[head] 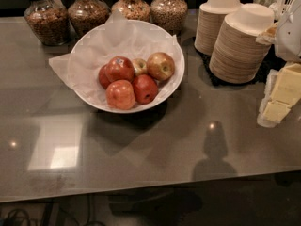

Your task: Pick apple from white bowl

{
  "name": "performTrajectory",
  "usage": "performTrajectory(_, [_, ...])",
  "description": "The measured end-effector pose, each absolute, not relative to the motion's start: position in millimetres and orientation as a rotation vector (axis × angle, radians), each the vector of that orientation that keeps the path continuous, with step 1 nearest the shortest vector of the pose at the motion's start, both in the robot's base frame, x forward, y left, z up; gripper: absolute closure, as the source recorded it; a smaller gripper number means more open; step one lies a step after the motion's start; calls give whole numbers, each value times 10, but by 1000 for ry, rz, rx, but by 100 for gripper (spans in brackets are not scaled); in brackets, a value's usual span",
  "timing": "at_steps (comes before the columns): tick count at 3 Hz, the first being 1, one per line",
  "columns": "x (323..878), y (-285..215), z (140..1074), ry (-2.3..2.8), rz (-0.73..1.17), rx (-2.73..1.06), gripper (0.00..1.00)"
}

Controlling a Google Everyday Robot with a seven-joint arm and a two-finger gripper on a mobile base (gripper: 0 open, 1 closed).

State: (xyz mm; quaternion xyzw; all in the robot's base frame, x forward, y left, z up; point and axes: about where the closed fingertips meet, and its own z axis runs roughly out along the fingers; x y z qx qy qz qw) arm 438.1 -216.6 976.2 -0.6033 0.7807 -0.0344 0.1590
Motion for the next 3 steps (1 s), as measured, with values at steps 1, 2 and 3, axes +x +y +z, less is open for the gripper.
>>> performTrajectory(1, [4388, -2156, 9768, 2227, -104, -1720, 0])
performTrajectory(2, [4480, -1977, 9709, 2178, -47, -1698, 0])
performTrajectory(3, [4648, -1643, 9774, 2071, -3, -1709, 0])
